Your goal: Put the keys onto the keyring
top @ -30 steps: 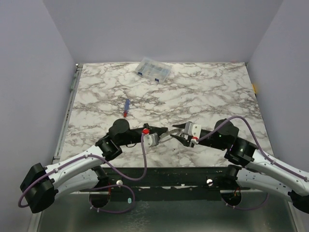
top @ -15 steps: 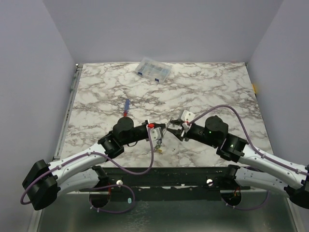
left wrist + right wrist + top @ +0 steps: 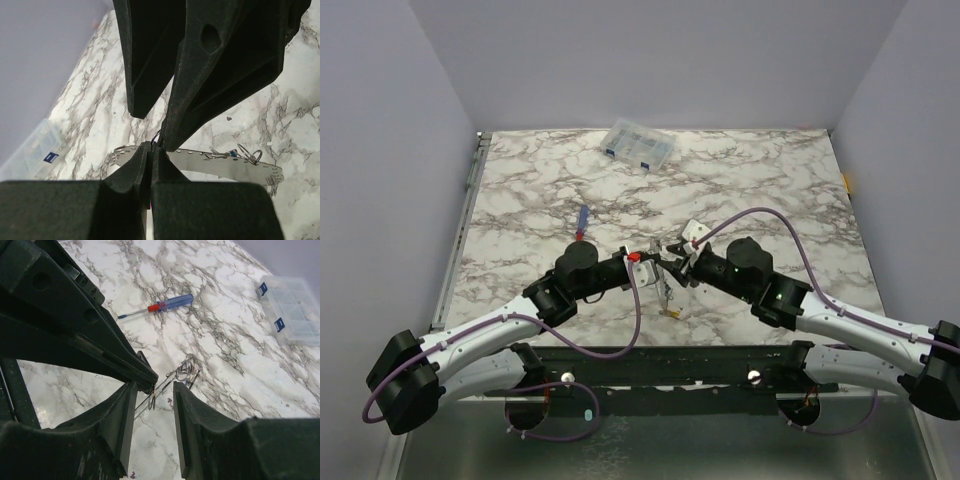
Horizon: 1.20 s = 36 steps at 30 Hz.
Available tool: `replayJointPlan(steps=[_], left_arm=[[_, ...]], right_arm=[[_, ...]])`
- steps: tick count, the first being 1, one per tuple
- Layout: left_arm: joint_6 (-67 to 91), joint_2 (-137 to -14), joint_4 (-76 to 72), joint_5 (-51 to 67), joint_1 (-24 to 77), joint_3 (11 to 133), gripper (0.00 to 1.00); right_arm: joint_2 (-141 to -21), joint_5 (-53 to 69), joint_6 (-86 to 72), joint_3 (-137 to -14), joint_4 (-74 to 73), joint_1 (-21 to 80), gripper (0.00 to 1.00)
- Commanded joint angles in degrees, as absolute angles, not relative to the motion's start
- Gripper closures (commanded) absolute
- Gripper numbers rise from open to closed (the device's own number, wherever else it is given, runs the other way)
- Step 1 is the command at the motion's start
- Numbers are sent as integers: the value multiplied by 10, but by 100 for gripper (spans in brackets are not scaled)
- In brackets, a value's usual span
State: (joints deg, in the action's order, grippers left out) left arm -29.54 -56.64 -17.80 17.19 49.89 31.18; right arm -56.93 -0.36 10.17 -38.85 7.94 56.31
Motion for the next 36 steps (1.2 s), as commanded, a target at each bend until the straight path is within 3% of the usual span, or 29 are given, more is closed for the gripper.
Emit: replayJointPlan(steps=[1, 6, 21, 28, 36], left_arm=[[-292, -559, -198, 164, 497, 332, 100], [-293, -557, -198, 163, 498, 332, 100], [-299, -555, -198, 178, 498, 331, 100], [-299, -554, -198, 180, 498, 330, 100], [-301, -550, -198, 185, 498, 330, 100]], right_arm=[[-577, -12, 129, -376, 105, 567, 56], [-563, -7, 148, -375, 86, 567, 56], [-526, 43, 235, -376, 7, 566, 41], [-557, 38, 238, -385, 32, 565, 41], [-587, 26, 245, -396, 60, 550, 47]])
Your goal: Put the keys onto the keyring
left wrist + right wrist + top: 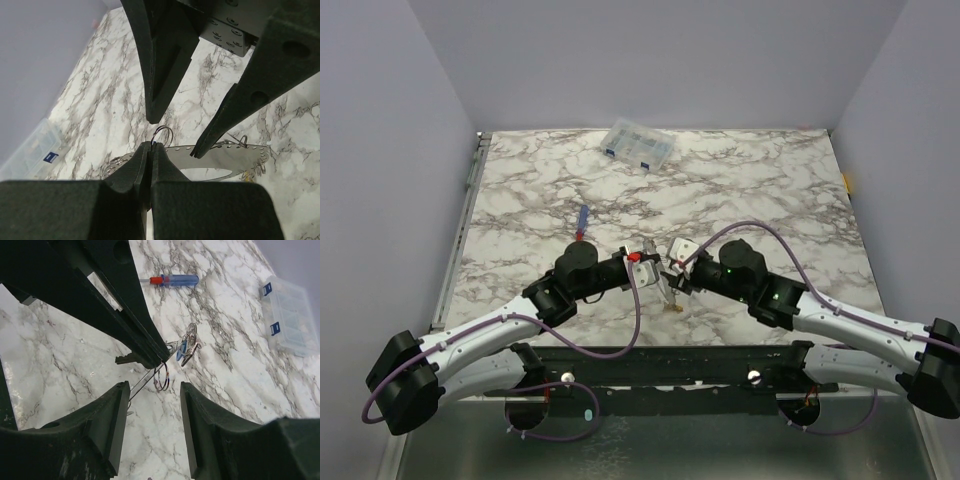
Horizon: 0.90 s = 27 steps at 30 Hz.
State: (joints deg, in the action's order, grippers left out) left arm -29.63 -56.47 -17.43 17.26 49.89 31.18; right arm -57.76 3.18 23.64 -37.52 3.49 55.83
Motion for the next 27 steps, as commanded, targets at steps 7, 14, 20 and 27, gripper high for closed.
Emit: replayJointPlan(steps=[7, 14, 20, 27], left_arm=[[-302, -549, -198, 185, 498, 330, 100], [-304, -548, -198, 186, 498, 330, 100], [-304, -547, -197, 187, 498, 329, 100], [-304, -543, -189, 160, 498, 328, 100]], right_arm=[[-597, 34, 248, -408, 67, 538, 58], [-603, 49, 250, -409, 67, 533, 64], [-603, 77, 251, -410, 54, 529, 62], [-592, 88, 236, -406, 29, 525, 57]])
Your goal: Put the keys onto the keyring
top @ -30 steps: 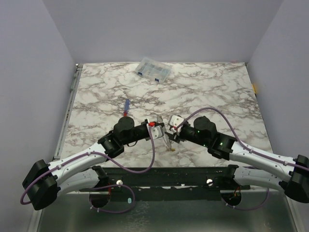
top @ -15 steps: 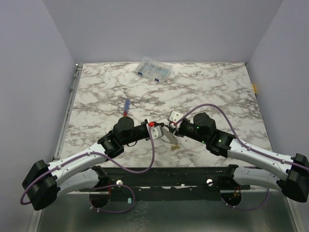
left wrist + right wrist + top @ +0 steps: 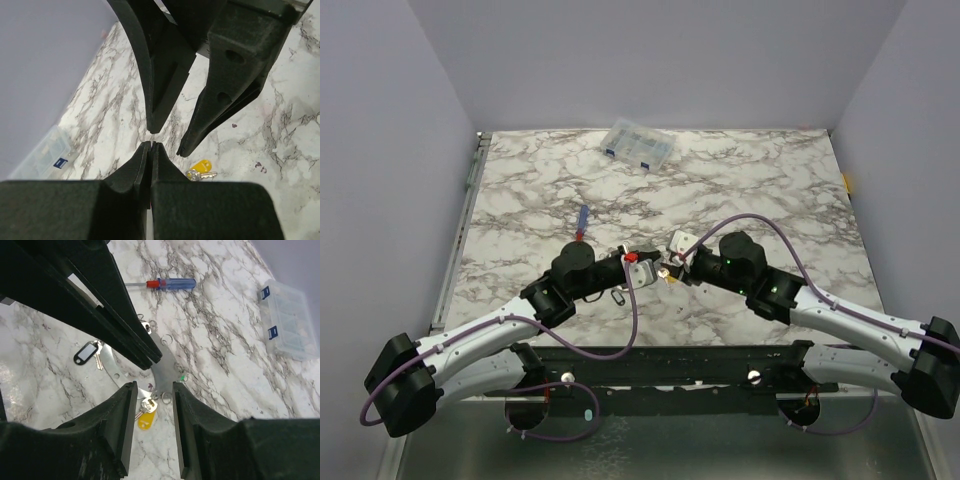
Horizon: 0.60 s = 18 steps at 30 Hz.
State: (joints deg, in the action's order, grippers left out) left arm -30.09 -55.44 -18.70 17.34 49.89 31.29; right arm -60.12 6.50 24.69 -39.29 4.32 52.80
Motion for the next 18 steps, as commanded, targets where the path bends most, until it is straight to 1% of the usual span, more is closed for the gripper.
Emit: replayJointPlan(steps=[1, 4, 5, 7, 11, 14, 16, 18], left_arm=[[-300, -541, -188, 152, 498, 327, 100], [-275, -529, -176, 110, 498, 320, 91], [-254, -526, -174, 86, 498, 317, 85], [-191, -527, -175, 6, 498, 313, 77], [-69, -572, -140, -139, 498, 343, 73], [18, -636, -36, -231, 496, 414, 70], [72, -681, 37, -249, 489, 466, 67], [113, -726, 94, -236, 477, 511, 62]], right_arm=[[-591, 90, 231, -403, 30, 525, 57], [-585, 74, 208, -389, 47, 525, 55], [-582, 62, 200, -383, 55, 525, 54], [-574, 32, 180, -372, 75, 525, 53], [-558, -5, 148, -343, 106, 525, 51], [-542, -38, 120, -329, 103, 524, 49], [-529, -49, 99, -319, 94, 525, 47], [-518, -61, 81, -314, 75, 525, 46]])
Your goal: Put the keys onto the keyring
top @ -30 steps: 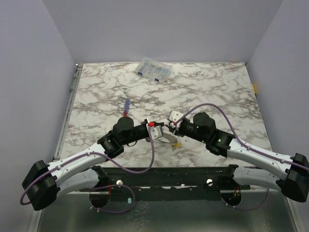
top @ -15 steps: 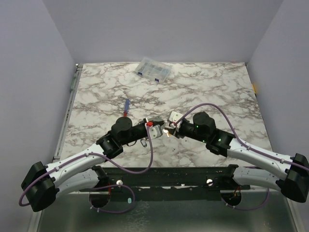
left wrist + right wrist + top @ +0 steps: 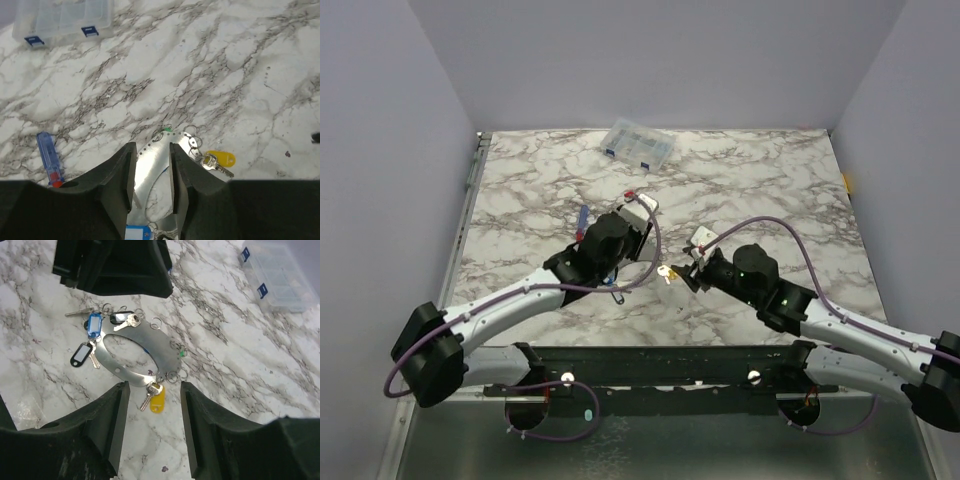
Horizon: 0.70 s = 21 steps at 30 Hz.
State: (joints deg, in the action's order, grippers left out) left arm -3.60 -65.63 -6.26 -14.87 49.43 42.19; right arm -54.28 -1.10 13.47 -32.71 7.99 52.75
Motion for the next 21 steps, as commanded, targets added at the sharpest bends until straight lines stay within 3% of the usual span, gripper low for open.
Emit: replayJointPlan(steps=[1, 10, 19, 21], left_arm=[[126, -748, 116, -222, 471, 528, 60], [170, -877, 206, -112, 353, 596, 56], [160, -940, 243, -71, 340, 588, 31], [159, -942, 241, -66, 340, 581, 29]], right_arm=[[-515, -60, 75, -313, 63, 525, 45], [-485, -94, -57, -316, 1, 525, 44], [-453, -76, -109, -289, 1, 525, 43], [-452, -73, -109, -288, 1, 525, 43]])
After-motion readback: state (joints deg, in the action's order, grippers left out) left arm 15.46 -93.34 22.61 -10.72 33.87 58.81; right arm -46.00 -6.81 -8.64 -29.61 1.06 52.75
